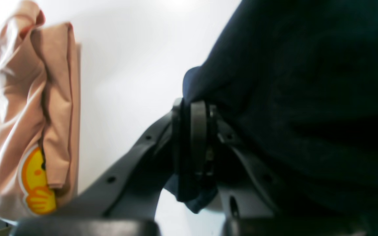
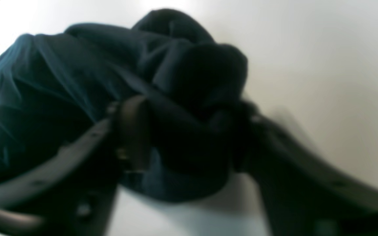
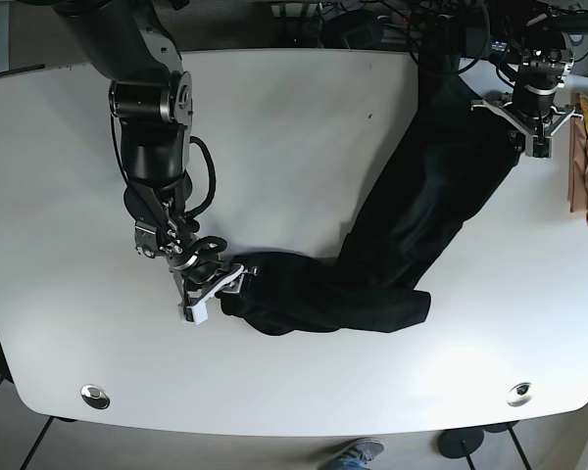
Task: Fold the T-shirt properly
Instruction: 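Grasp the black shirt with both grippers and drag it across the table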
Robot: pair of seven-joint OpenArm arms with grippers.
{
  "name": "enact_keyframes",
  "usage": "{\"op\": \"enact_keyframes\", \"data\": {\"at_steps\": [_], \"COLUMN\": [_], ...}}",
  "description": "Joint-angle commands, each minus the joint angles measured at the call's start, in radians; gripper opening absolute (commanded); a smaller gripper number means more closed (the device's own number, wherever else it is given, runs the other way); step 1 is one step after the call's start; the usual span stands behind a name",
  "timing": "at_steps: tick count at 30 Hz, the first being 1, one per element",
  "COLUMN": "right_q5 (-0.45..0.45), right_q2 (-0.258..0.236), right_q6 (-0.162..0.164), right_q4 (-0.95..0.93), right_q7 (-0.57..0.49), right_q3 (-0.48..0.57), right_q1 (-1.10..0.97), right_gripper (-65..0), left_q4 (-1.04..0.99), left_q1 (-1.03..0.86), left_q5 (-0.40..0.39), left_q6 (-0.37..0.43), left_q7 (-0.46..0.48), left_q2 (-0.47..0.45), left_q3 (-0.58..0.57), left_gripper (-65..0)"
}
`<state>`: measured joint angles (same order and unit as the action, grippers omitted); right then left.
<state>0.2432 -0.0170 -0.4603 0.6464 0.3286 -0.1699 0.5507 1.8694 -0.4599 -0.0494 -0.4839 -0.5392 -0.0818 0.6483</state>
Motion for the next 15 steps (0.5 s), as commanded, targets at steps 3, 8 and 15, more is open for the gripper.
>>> {"op": "enact_keyframes", "data": {"at_steps": [3,8,15], "right_q5": [0.025,0.028,0.157], "right_q2": [-0.007,-0.044,-0.116], "right_q6": [-0.008,-0.008,-0.002], "right_q4": [0.054,0.183,0.577], "right_q7": [-0.03,0.023,0.292], "right_q3": [-0.001,-0.009,-0.052], "right_q1": [0.036,-0.002,-0.051], "right_gripper": [-62.5,-62.8,-62.8], "left_q4": [0.017,0.026,0.046], "left_q1": [0.006,0.091,0.338], "left_q5": [-0.008,-0.017,-0.01], "left_q6": [0.001,-0.04,-0.172], "left_q7": [0.017,-0.061,-0.292], "left_q2": [-0.017,-0.014,-0.052], "left_q3": [0.006,0.058,0.126], "left_gripper": [-64.4,-64.4,-64.3]}}
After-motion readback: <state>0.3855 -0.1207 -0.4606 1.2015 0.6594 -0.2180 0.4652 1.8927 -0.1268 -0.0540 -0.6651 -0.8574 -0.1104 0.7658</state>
